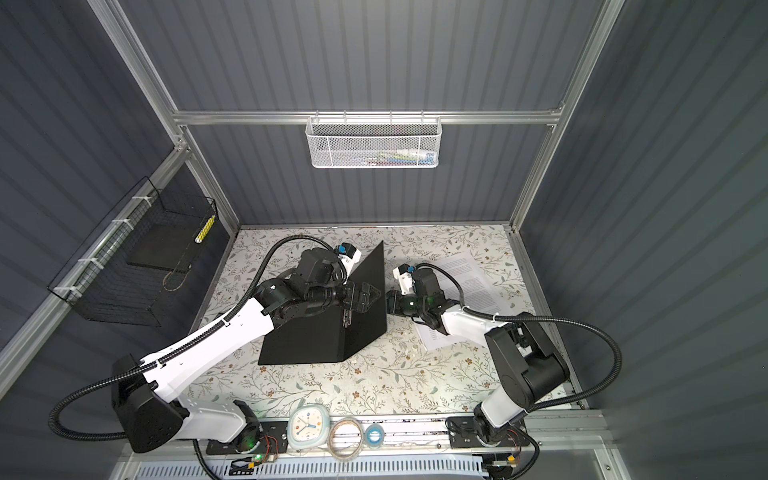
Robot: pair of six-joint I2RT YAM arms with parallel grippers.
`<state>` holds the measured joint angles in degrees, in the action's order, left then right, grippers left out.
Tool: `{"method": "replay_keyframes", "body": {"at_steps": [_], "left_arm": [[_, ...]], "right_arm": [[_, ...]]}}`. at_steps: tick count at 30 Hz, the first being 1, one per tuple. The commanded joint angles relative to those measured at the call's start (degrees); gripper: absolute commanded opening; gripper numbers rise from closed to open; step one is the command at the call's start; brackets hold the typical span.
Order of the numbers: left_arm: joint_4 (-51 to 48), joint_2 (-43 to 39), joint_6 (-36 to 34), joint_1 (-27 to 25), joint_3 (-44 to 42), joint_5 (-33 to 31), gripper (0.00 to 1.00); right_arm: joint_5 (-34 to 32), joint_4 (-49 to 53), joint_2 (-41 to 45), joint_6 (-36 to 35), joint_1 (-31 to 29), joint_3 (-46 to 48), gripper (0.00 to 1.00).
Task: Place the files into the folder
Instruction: 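Swing the cover open away from the left gripper with the right gripper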
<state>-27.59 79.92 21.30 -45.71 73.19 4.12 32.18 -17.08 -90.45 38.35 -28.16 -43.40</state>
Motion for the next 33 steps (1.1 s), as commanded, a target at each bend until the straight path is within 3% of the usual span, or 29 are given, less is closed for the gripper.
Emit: {"method": "replay_keyframes", "body": {"at_steps": [1, 9, 13, 17, 23, 28, 33], "left_arm": [[-1.4, -0.4, 0.1, -0.3, 2.0, -3.1, 0.99], [-6.7, -1.3, -4.5, 0.2, 5.6, -19.9, 1.0], [-6.1, -1.5, -5.7, 3.3, 5.4, -18.5, 0.99], [-3.3, -1.1, -5.2, 9.2, 2.2, -12.2, 0.99], [-2.2, -0.9, -6.2, 13.4, -1.0, -13.5, 0.99], [-1.9, -0.8, -5.3, 16.5, -4.0, -13.7, 0.99], [0.1, -2.0, -3.9, 19.9, -8.2, -11.3, 0.99]], "right_arm": [[0.4, 0.6, 2.0, 0.2, 1.0, 2.2, 0.34], [-4.5, 9.2, 9.4, -3.6, 4.1, 4.4, 0.37], [-4.8, 11.6, 12.5, -4.0, 5.8, 5.4, 0.37], [-3.6, 10.8, 14.7, -3.0, 7.0, 6.9, 0.38], [-1.5, 8.2, 18.3, -0.2, 8.5, 9.9, 0.39], [2.2, 0.8, 21.3, 4.9, 10.5, 14.0, 0.42], [7.4, -13.5, 18.9, 12.8, 11.0, 18.3, 0.45]]}}
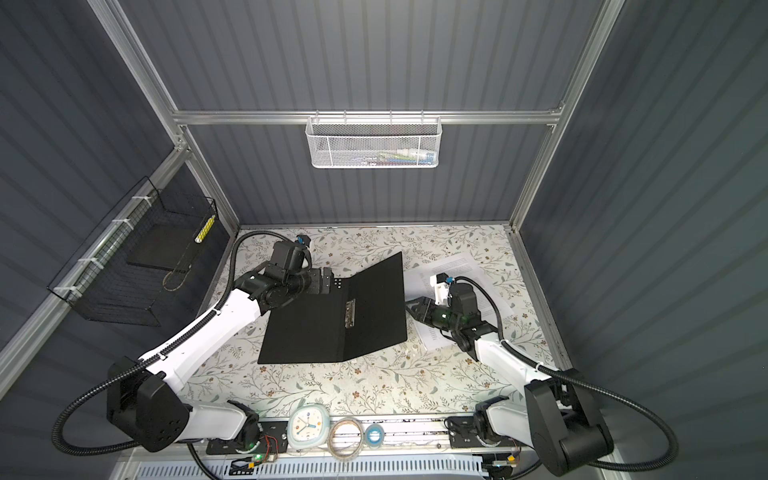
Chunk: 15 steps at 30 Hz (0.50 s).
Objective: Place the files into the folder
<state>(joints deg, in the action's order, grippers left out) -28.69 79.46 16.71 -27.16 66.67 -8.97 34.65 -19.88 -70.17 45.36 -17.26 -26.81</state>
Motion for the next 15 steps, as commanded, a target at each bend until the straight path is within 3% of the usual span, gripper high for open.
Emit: {"method": "replay_keyframes", "body": {"at_steps": [1, 8, 12, 15], "left_arm": [[1.5, -1.5, 0.8, 1.8, -2.2, 2.3, 0.99], [0.4, -1.3, 0.5, 3.2, -2.6, 2.8, 0.99], [-0.3, -1.2, 0.1, 3.8, -2.2, 2.9, 0.99], [-0.4, -1.4, -0.2, 4.2, -2.3, 2.7, 0.99]], "right_arm": [[5.8, -14.3, -3.0, 7.6, 0.1, 2.2, 0.46], [8.8, -35.7, -13.5, 18.3, 0.4, 4.9, 0.45], [7.7, -31.0, -13.2, 16.3, 0.3, 3.9, 0.45], [4.9, -19.4, -9.9, 10.5, 0.0, 1.8, 0.45]]}}
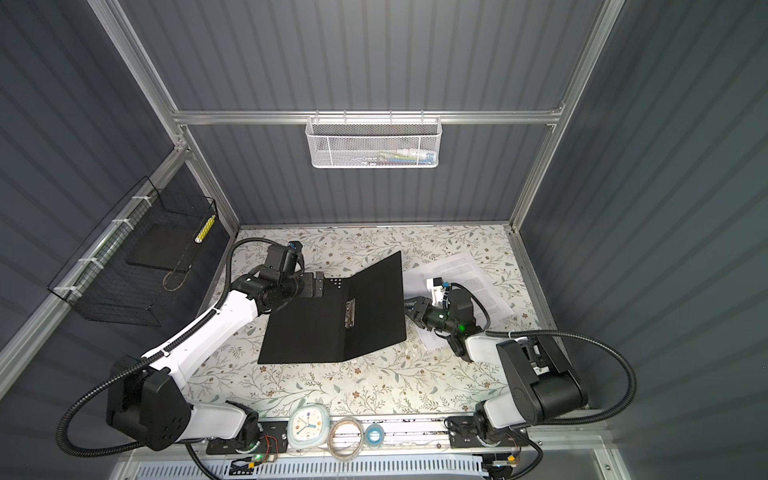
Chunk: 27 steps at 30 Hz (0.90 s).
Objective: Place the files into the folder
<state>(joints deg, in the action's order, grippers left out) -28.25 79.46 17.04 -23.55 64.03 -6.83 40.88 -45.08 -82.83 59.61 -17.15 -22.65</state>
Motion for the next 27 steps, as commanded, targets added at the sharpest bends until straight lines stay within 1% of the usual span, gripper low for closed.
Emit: {"method": "replay_keyframes", "body": {"at_steps": [1, 3, 4, 5, 7, 13, 15, 19, 22, 27], "left_arm": [[-0.8, -1.4, -0.5, 0.8, 0.1, 0.6, 0.99], [-0.8, -1.3, -0.4, 1.3, -0.3, 0.7, 0.99], [-0.7, -1.2, -0.4, 1.6, -0.5, 1.0, 0.99], [-0.5, -1.0, -0.4, 1.9, -0.7, 1.3, 0.99], [0.2, -0.5, -0.4, 2.0, -1.0, 2.1, 1.0], [1.2, 0.8, -0.4, 2.1, -0.7, 3.2, 0.99], [1.0, 0.9, -0.7, 2.1, -0.6, 3.0, 0.99], [0.7, 0.9, -1.1, 2.3, -0.3, 2.4, 0.99], [1.1, 1.0, -1.0, 2.3, 0.1, 3.7, 0.99], [1.8, 0.7, -0.6, 2.3, 0.2, 5.3, 0.99]], "right_arm": [[-2.7, 10.3, 4.6, -6.2, -0.3, -3.0, 0.47], [-4.4, 15.4, 7.6, -8.9, -0.3, -3.6, 0.51], [-4.9, 17.0, 8.8, -9.8, -0.2, -3.9, 0.55], [-4.5, 18.1, 9.2, -10.6, -0.2, -4.3, 0.57], [-2.7, 18.9, 8.9, -11.0, -0.2, -5.4, 0.58], [0.9, 10.3, 7.1, -6.0, -0.2, -3.7, 0.6], [0.7, 8.3, 7.3, -4.8, -0.2, -2.8, 0.6], [0.6, 9.6, 9.3, -5.0, -0.2, -2.7, 0.62], [0.9, 11.3, 9.9, -5.9, -0.2, -3.0, 0.62], [1.5, 9.4, 10.8, -4.3, -0.2, -2.0, 0.63]]}}
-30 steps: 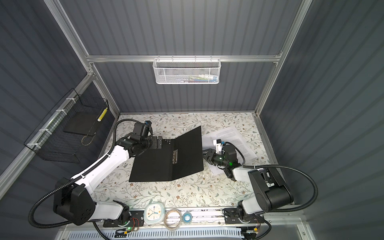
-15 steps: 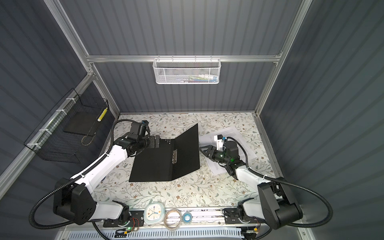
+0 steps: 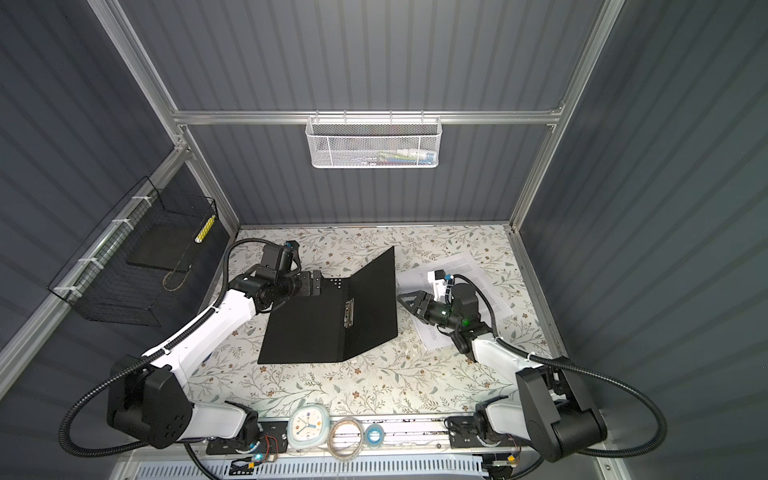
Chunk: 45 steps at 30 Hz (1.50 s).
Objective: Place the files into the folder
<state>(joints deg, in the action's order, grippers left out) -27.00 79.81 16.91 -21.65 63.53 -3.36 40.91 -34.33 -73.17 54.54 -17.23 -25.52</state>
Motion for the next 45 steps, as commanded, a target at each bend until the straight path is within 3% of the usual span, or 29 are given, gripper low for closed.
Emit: {"method": "replay_keyframes", "body": {"at_steps": [1, 12, 21, 23, 36, 41, 45], "left_arm": [[0.6, 0.3, -0.6, 0.4, 0.7, 2.2, 0.99], [0.7, 1.5, -1.2, 0.4, 0.8, 3.1, 0.99], [-1.5, 0.2, -1.3, 0.5, -0.6, -1.6, 0.99], [-1.8, -0.4, -1.3, 0.5, -1.4, -2.1, 0.99], [-1.7, -5.0, -0.8, 0.9, -7.1, -2.4, 0.99], [0.1, -5.8, -0.4, 1.0, -9.7, -1.6, 0.99], [2.8, -5.4, -0.4, 1.0, -11.9, -0.2, 0.99]], "right_arm": [[1.6, -1.4, 1.3, 1.0, 0.0, 1.0, 0.63], [2.1, -0.7, -4.1, 0.2, -0.5, -0.6, 0.64], [-5.0, 16.5, -6.0, -9.8, -4.2, -8.5, 0.49], [-6.4, 20.8, -6.6, -12.9, -5.0, -11.0, 0.42], [-3.6, 28.7, -18.9, -20.0, -7.0, -23.3, 0.07], [-2.6, 30.4, -23.6, -21.1, -8.1, -27.7, 0.04], [-5.0, 32.7, -25.0, -22.5, -8.5, -29.0, 0.08]]}}
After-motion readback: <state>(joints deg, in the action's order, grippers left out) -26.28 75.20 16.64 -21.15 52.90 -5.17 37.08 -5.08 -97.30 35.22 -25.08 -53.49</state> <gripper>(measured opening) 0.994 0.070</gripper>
